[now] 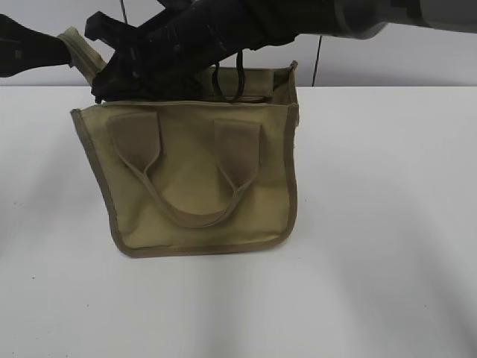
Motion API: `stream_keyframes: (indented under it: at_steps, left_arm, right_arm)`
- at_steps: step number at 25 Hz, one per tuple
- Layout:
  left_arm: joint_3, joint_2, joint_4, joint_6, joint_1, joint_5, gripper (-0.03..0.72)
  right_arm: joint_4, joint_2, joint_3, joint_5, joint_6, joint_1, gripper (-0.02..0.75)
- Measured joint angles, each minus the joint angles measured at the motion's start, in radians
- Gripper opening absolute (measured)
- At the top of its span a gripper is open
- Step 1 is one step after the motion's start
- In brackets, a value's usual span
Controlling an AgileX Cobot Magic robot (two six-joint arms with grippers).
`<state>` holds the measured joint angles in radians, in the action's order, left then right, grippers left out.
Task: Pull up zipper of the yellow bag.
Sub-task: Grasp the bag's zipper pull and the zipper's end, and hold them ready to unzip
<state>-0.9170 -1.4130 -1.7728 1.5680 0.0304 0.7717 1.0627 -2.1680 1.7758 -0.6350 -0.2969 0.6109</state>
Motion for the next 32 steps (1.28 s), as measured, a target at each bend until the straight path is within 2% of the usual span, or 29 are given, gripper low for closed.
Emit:
stream_keyframes:
  at_steps: [7,19,26,32]
  left_arm:
    - [0.0,0.0,0.001,0.031,0.0,-0.042,-0.003]
    - [0.0,0.0,0.006,0.09,-0.001,-0.098,-0.003]
    - [0.0,0.0,0.005,0.099,-0.001,-0.093,-0.003]
    - [0.0,0.0,0.005,0.099,-0.001,-0.094,-0.003]
  right_arm:
    - [-0.011,0.02,0.0,-0.075,0.007,-0.013,0.069]
    - [-0.038,0.068,0.0,-0.254,0.073,-0.093,0.069]
    - [-0.223,0.079,0.002,-0.343,0.122,-0.101,0.069]
    - [-0.472,0.137,0.003,-0.405,0.164,-0.101,0.069]
